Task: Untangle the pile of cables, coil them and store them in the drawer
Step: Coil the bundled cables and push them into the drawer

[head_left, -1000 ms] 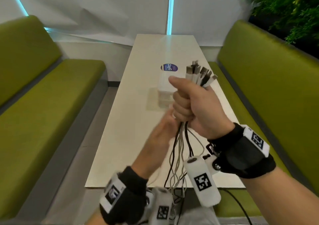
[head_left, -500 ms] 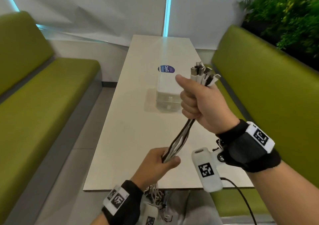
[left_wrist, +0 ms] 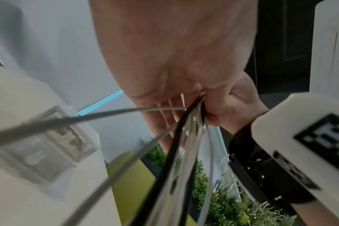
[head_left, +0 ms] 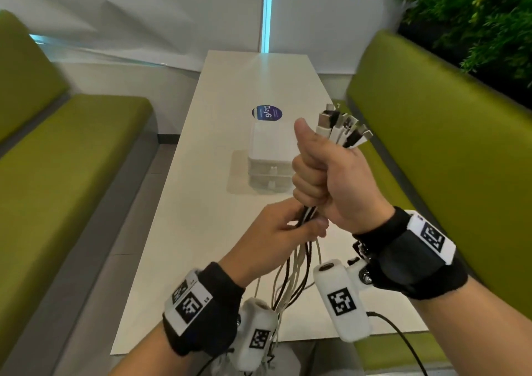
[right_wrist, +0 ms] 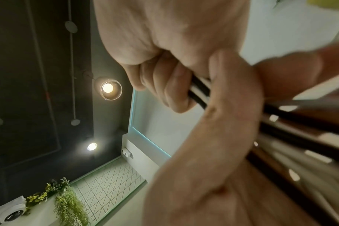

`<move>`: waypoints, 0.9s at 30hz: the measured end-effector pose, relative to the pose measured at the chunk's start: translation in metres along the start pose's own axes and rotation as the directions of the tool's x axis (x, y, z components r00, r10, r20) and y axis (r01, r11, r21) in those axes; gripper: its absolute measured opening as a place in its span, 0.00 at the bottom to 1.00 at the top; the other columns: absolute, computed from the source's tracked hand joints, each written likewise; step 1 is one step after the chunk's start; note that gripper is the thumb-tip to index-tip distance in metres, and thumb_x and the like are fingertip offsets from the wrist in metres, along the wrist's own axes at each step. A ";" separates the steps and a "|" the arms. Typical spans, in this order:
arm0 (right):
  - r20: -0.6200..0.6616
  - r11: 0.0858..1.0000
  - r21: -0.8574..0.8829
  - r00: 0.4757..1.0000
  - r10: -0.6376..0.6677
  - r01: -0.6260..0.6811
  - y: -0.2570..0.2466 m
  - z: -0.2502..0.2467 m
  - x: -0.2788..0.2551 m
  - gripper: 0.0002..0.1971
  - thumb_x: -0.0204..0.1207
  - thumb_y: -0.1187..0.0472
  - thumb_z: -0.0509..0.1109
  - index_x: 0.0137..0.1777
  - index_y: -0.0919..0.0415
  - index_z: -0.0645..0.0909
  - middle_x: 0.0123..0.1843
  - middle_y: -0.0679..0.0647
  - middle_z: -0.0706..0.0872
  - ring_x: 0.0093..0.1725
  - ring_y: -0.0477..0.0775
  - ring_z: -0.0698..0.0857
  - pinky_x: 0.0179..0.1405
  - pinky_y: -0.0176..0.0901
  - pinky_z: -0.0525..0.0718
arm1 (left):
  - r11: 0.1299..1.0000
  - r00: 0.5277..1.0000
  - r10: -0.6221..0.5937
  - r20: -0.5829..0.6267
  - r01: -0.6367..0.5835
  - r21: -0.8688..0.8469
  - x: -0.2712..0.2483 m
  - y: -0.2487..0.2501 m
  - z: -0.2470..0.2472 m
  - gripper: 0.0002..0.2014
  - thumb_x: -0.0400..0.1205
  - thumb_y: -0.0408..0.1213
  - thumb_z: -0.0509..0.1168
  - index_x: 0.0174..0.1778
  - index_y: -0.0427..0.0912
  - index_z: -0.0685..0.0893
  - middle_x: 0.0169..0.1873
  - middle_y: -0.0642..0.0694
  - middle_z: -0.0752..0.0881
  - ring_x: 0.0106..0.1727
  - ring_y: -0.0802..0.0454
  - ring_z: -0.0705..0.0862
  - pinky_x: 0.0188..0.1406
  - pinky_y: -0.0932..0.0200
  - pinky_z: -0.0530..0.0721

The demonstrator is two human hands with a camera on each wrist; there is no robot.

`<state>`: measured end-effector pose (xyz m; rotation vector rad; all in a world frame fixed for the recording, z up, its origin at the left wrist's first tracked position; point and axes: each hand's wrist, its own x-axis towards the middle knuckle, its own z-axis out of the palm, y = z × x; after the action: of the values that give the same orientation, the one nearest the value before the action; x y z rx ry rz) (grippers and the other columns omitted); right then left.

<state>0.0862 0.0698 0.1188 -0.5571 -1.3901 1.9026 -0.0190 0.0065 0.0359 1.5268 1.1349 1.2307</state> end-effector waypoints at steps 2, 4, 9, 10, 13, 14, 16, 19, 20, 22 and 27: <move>0.007 1.000 -0.013 1.000 0.010 -0.010 0.001 -0.002 0.002 0.26 0.81 0.50 0.65 0.26 0.52 0.57 0.18 0.46 0.55 0.17 0.47 0.52 0.18 0.35 0.52 | 0.995 0.996 -0.041 0.076 0.048 -0.087 -0.001 -0.001 0.000 0.11 0.85 0.42 0.61 0.40 0.40 0.81 0.31 0.50 0.84 0.34 0.51 0.84 0.39 0.60 0.82; 0.019 0.999 -0.007 0.999 0.031 -0.031 0.002 -0.003 0.002 0.26 0.81 0.50 0.65 0.26 0.53 0.55 0.19 0.47 0.55 0.17 0.47 0.52 0.19 0.37 0.51 | 0.971 0.988 -0.104 0.114 0.125 -0.204 -0.006 0.001 0.002 0.15 0.86 0.46 0.56 0.36 0.45 0.77 0.24 0.55 0.71 0.23 0.56 0.70 0.25 0.65 0.72; 0.066 0.997 -0.030 0.995 0.075 -0.074 0.004 -0.003 -0.006 0.26 0.83 0.52 0.63 0.26 0.54 0.55 0.18 0.47 0.56 0.16 0.47 0.54 0.18 0.37 0.54 | 0.976 0.984 -0.150 0.097 0.163 -0.142 -0.011 -0.002 -0.006 0.22 0.85 0.57 0.55 0.33 0.46 0.79 0.22 0.57 0.65 0.22 0.60 0.59 0.20 0.69 0.60; 0.057 0.996 -0.029 0.995 0.082 -0.080 0.003 -0.002 -0.010 0.26 0.84 0.53 0.63 0.26 0.53 0.55 0.18 0.47 0.56 0.16 0.47 0.53 0.18 0.37 0.53 | 0.972 0.979 -0.176 0.098 0.189 -0.138 -0.013 -0.002 -0.006 0.21 0.84 0.56 0.56 0.32 0.45 0.77 0.22 0.56 0.65 0.22 0.59 0.59 0.20 0.68 0.59; 0.012 0.997 -0.007 0.997 0.072 -0.072 -0.004 -0.003 -0.018 0.27 0.84 0.52 0.62 0.25 0.53 0.56 0.18 0.47 0.54 0.17 0.48 0.52 0.19 0.39 0.51 | 0.956 0.967 -0.228 0.115 0.245 -0.161 -0.021 0.001 0.001 0.21 0.83 0.55 0.56 0.31 0.43 0.70 0.22 0.53 0.62 0.22 0.57 0.56 0.18 0.66 0.56; -0.001 0.998 0.003 0.998 0.066 -0.066 -0.007 -0.004 -0.021 0.27 0.84 0.52 0.62 0.24 0.52 0.56 0.18 0.47 0.55 0.17 0.48 0.52 0.19 0.38 0.51 | 0.951 0.963 -0.237 0.127 0.257 -0.174 -0.024 0.000 0.003 0.22 0.82 0.57 0.58 0.30 0.45 0.69 0.23 0.52 0.61 0.22 0.56 0.56 0.18 0.66 0.56; -0.014 0.998 0.015 0.998 0.061 -0.061 -0.011 -0.006 -0.026 0.28 0.83 0.50 0.63 0.26 0.53 0.53 0.17 0.46 0.55 0.16 0.47 0.52 0.18 0.36 0.52 | 0.930 0.950 -0.271 0.157 0.301 -0.211 -0.031 -0.001 0.005 0.22 0.78 0.61 0.60 0.26 0.49 0.70 0.23 0.50 0.60 0.21 0.56 0.56 0.19 0.67 0.56; -0.029 0.999 0.002 0.998 0.053 -0.053 -0.012 -0.010 -0.034 0.28 0.82 0.49 0.64 0.28 0.53 0.49 0.18 0.47 0.53 0.16 0.48 0.51 0.18 0.36 0.52 | 0.918 0.925 -0.324 0.197 0.358 -0.172 -0.038 -0.001 0.001 0.23 0.81 0.60 0.58 0.24 0.50 0.71 0.20 0.52 0.62 0.20 0.56 0.57 0.19 0.66 0.58; -0.031 0.999 -0.005 0.999 0.044 -0.044 -0.012 -0.011 -0.036 0.29 0.82 0.49 0.64 0.29 0.53 0.49 0.19 0.48 0.53 0.16 0.48 0.51 0.19 0.36 0.51 | 0.919 0.920 -0.333 0.209 0.366 -0.146 -0.040 -0.001 -0.001 0.23 0.82 0.59 0.56 0.24 0.49 0.71 0.19 0.52 0.62 0.19 0.55 0.58 0.19 0.65 0.60; -0.039 0.999 -0.009 0.999 0.036 -0.036 -0.012 -0.013 -0.039 0.29 0.82 0.49 0.65 0.29 0.53 0.48 0.19 0.47 0.53 0.16 0.48 0.51 0.19 0.36 0.51 | 0.918 0.907 -0.350 0.233 0.382 -0.109 -0.045 -0.002 -0.004 0.24 0.82 0.59 0.55 0.25 0.48 0.71 0.18 0.53 0.64 0.19 0.55 0.59 0.19 0.65 0.62; -0.033 0.999 -0.041 0.999 0.025 -0.026 -0.007 -0.017 -0.044 0.28 0.81 0.50 0.65 0.26 0.53 0.53 0.19 0.47 0.54 0.17 0.47 0.51 0.19 0.37 0.50 | 0.951 0.933 -0.304 0.191 0.308 0.006 -0.051 0.001 -0.008 0.25 0.83 0.60 0.54 0.30 0.43 0.70 0.20 0.55 0.64 0.21 0.57 0.58 0.19 0.65 0.59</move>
<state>0.1288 0.0488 0.1173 -0.6256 -1.4102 1.8803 -0.0317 -0.0423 0.0276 1.3549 1.1733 0.8660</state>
